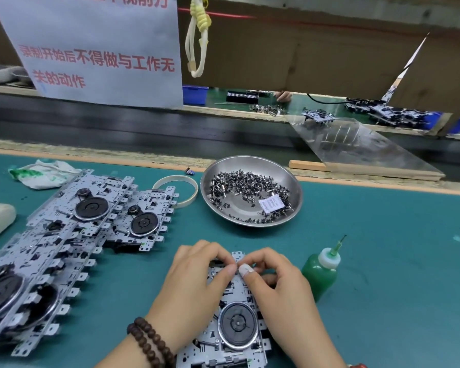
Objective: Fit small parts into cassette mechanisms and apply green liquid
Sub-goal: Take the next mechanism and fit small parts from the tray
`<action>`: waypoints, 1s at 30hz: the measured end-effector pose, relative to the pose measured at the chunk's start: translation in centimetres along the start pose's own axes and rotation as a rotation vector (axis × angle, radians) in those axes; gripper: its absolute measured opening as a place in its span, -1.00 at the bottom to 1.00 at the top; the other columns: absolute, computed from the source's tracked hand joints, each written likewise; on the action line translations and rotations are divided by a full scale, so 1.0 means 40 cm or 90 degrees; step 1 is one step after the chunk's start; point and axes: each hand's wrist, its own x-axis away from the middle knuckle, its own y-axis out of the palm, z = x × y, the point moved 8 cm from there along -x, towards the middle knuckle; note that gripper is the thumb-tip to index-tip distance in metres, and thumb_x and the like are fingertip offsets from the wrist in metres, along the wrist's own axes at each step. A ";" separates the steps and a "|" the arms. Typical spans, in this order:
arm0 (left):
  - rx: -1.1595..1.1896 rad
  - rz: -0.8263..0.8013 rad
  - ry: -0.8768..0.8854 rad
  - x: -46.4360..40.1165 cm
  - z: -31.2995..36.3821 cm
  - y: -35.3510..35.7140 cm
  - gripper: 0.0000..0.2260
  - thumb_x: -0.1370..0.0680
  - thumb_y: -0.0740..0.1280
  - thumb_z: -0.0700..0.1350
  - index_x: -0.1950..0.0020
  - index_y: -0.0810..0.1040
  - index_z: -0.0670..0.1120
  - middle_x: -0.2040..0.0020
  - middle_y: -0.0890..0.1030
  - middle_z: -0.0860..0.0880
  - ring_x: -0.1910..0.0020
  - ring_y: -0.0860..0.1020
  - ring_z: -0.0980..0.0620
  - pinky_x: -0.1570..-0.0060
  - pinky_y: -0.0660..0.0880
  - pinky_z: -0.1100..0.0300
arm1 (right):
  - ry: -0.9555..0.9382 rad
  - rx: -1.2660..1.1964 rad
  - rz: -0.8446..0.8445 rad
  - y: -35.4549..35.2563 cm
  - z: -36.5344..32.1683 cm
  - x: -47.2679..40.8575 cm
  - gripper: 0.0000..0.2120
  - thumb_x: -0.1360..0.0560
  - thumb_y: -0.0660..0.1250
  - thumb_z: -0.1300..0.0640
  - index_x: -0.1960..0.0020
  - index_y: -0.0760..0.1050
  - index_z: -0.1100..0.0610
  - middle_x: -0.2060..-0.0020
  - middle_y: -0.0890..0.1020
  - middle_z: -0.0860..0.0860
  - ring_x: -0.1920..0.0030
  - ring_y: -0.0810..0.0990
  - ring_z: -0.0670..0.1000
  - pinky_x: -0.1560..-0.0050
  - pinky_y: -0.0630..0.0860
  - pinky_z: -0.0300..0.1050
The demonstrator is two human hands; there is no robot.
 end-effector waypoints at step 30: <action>0.026 0.011 -0.011 0.001 -0.008 0.000 -0.86 -0.49 0.32 -0.01 0.26 0.48 0.17 0.18 0.51 0.24 0.01 0.33 0.36 0.04 0.22 0.54 | 0.013 -0.037 0.008 0.005 0.007 0.001 -0.88 -0.47 0.34 0.19 0.21 0.53 0.01 0.22 0.54 0.01 0.50 0.39 -0.19 0.41 0.30 -0.42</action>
